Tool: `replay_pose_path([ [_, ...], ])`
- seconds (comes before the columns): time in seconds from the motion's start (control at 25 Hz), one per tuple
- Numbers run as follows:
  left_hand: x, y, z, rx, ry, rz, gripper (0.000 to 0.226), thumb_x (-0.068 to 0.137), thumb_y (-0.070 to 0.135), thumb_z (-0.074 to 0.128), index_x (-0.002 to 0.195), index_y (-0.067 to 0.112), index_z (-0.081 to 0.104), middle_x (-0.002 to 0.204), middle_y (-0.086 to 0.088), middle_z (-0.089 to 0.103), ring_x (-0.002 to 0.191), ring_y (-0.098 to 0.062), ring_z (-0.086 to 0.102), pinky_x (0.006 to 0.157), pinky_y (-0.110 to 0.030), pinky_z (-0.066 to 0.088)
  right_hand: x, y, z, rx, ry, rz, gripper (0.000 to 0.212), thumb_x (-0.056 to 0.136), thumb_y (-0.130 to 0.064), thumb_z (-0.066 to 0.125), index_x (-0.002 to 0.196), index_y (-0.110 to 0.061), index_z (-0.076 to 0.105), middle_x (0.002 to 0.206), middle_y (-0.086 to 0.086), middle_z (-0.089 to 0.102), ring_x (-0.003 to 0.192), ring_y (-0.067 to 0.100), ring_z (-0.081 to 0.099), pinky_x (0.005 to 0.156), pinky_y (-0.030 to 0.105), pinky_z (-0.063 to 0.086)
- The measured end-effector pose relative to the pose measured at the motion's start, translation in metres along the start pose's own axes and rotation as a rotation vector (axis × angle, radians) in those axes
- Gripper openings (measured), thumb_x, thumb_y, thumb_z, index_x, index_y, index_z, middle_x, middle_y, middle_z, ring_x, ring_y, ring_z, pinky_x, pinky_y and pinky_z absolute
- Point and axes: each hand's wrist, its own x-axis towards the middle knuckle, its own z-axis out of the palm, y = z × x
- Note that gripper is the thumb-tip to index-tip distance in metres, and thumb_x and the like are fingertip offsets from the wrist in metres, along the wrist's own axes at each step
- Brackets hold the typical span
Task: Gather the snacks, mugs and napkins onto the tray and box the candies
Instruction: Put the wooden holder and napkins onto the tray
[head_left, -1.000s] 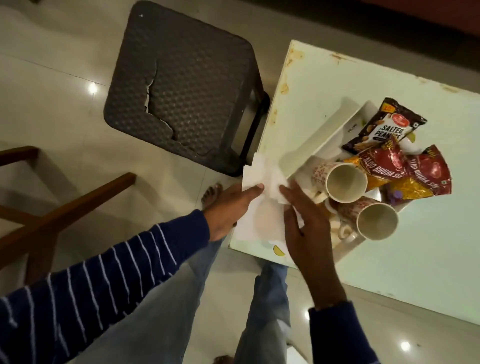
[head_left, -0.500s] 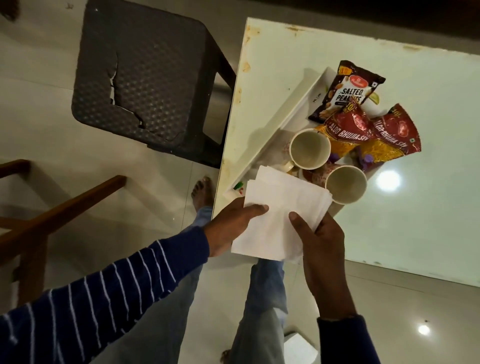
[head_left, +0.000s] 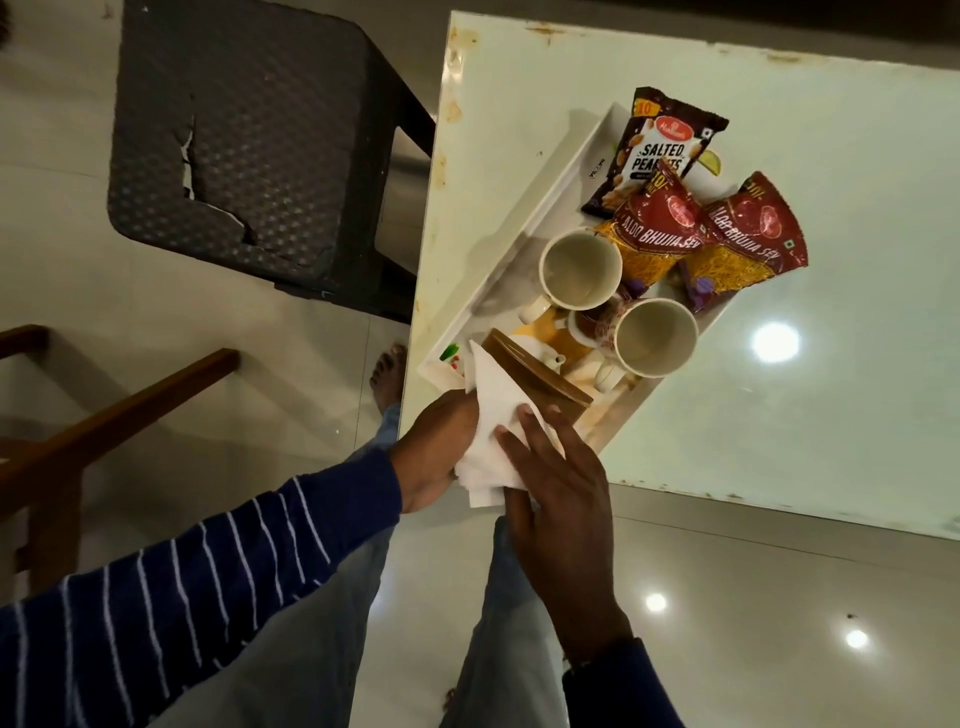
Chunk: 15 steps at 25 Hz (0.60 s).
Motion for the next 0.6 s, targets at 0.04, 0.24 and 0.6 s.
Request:
replay_pose_path([
  [0.04,-0.001,0.001,0.001,-0.035,0.003,0.003,0.074,0.076,0.059,0.067,0.139,0.024,0.051,0.134,-0.016,0.062,0.120,-0.039,0.062,0.099,-0.059,0.049,-0.003,0.002,0.002,0.013,-0.011,-0.007,0.040,0.085,-0.028,0.067,0.123,-0.017,0.071,0.136,0.007,0.063,0.128,0.036,0.057,0.096,0.065,0.049],
  [0.24,-0.006,0.007,0.011,-0.101,-0.072,0.002,0.057,0.081,0.054,0.070,0.132,0.034,0.055,0.126,-0.008,0.068,0.115,-0.031,0.066,0.095,-0.058,0.053,-0.007,0.016,-0.004,0.006,-0.101,-0.073,0.055,0.096,-0.059,0.039,0.141,-0.027,0.047,0.148,0.006,0.052,0.139,0.032,0.046,0.111,0.058,0.037],
  [0.6,0.004,0.014,0.009,0.270,0.250,0.108,0.011,0.091,0.028,0.069,0.088,0.020,0.062,0.087,-0.008,0.069,0.071,-0.023,0.071,0.049,-0.028,0.054,0.022,0.040,-0.006,0.140,0.021,0.038,0.036,0.083,-0.006,0.065,0.116,-0.019,0.071,0.121,0.008,0.071,0.117,0.036,0.058,0.099,0.049,0.037],
])
